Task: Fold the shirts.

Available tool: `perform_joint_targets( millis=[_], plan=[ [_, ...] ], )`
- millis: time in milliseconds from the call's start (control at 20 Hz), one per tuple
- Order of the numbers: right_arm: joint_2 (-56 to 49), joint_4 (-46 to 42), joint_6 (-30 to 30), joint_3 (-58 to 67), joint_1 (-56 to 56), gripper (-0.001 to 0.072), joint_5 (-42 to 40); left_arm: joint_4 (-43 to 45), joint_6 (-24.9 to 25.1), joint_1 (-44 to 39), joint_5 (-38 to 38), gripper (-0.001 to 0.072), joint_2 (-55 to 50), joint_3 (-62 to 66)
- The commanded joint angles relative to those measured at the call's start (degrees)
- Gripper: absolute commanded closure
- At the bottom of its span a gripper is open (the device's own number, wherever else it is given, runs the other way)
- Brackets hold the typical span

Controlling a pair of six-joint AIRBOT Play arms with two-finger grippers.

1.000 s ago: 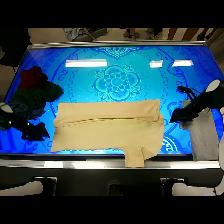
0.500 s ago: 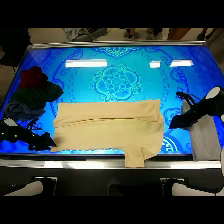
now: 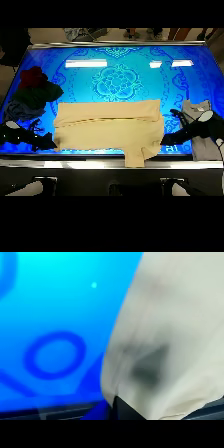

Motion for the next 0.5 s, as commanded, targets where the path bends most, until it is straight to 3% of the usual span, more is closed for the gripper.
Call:
perform_joint_targets(
  millis=[0, 200, 400, 450],
  plan=[
    [2.7, 6.9, -1.4, -9.9, 0.0, 0.0195, -5.1, 1.2, 0.7, 0.0, 0.9, 0.0672, 0.3, -0.3],
    [2.7, 7.9, -0.9, -14.1, 0.0, 0.0197, -7.1, 1.1, 1.6, 0.0, 0.9, 0.0672, 0.8, -0.3],
    [2.7, 8.2, 3.7, -15.5, 0.0, 0.0224, -10.1, 1.1, 1.6, 0.0, 0.9, 0.0672, 0.8, -0.4],
    [2.7, 8.0, 4.0, -16.0, 0.0, 0.0346, -10.1, 1.1, 1.6, 0.0, 0.9, 0.0672, 0.7, -0.4]
  ],
)
